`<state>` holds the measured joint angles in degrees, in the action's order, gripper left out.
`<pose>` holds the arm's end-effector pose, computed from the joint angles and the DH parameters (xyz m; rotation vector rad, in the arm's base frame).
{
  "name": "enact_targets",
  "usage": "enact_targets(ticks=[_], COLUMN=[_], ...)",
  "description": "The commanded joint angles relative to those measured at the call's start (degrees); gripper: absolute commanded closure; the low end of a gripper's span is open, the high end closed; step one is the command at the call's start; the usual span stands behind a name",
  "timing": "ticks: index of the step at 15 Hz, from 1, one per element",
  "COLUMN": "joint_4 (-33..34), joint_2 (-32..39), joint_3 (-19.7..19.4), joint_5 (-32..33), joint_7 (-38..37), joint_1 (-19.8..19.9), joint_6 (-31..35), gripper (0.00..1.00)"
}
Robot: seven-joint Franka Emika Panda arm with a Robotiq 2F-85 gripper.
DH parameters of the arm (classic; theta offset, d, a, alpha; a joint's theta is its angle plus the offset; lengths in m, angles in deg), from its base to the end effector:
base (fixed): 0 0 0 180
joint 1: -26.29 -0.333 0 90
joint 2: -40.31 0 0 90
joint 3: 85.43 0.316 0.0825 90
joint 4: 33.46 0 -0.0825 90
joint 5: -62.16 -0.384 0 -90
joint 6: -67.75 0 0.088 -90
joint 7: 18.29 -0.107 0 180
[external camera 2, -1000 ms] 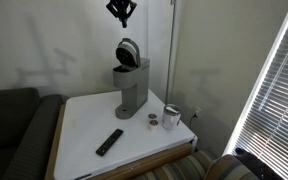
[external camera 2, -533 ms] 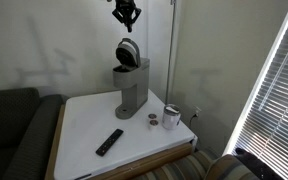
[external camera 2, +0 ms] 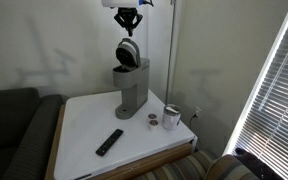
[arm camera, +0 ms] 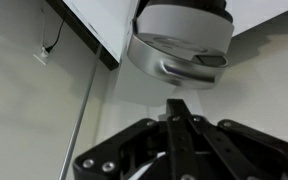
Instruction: Close the grey coffeemaker
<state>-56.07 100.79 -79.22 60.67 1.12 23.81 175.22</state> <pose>0.8083 0.0660 0.4855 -2.9382 -0.6150 -0.6698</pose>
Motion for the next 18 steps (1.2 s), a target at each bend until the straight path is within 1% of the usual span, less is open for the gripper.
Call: enact_targets(ticks=[1,11,18], joint_4=[-2.3,-3.0,-2.9], joint_2=[-2.2,-0.5,-1.1], joint_3=[1.6,3.9,3.7], joint_5=[-1.4,-1.4,-1.3], joint_7=[1.5,1.8,-0.2], joint_1=[1.3,1.3,1.9], joint_6=[-2.9,-2.1,-4.3], gripper=[1.0,1.0,1.0])
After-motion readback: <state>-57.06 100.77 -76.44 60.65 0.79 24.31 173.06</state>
